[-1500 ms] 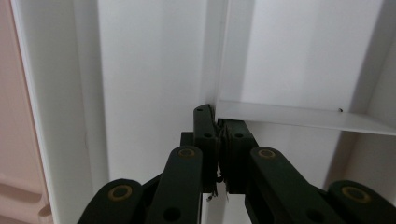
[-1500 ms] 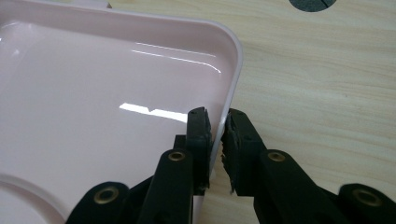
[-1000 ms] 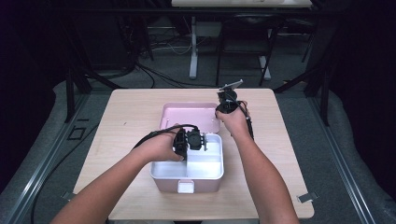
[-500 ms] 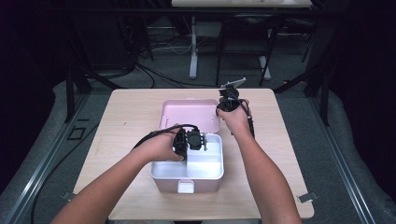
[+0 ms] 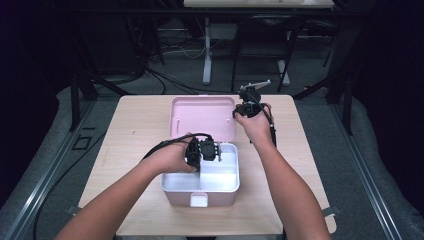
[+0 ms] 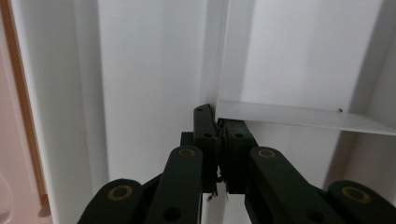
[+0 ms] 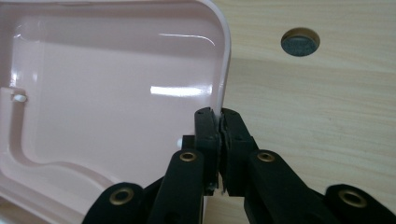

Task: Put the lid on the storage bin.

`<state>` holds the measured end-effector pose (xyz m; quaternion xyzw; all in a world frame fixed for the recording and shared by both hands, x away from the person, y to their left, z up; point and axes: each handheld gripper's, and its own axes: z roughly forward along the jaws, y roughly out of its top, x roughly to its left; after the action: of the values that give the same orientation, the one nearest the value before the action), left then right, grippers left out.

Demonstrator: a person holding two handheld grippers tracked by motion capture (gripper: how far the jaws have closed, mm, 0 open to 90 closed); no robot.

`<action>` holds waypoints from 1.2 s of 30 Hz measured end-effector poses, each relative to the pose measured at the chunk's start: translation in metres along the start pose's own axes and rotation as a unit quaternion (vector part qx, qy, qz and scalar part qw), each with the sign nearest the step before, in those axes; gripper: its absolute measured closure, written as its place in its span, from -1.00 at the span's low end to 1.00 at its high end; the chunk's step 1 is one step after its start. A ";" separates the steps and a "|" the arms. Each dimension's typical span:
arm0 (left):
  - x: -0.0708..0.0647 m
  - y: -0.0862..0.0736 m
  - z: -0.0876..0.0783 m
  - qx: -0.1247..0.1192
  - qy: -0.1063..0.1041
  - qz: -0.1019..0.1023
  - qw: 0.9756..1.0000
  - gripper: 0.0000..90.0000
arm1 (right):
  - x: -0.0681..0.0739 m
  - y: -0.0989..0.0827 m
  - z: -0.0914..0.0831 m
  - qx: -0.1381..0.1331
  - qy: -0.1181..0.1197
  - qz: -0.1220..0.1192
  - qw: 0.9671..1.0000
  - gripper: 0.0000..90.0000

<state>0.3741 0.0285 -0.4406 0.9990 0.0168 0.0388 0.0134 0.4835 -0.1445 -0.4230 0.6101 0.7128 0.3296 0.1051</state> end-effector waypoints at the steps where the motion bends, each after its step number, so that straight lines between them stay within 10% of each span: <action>1: 0.000 0.000 0.000 0.000 0.000 0.000 1.000 0.92 | 0.001 0.000 -0.002 -0.004 0.001 -0.001 1.000 0.94; 36: 0.002 -0.005 0.000 -0.016 -0.006 -0.015 1.000 0.91 | 0.020 -0.048 -0.076 -0.121 0.028 -0.096 0.988 0.96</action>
<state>0.3763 0.0335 -0.4401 0.9985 0.0313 0.0330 0.0305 0.3987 -0.1537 -0.3887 0.5120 0.7256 0.4189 0.1894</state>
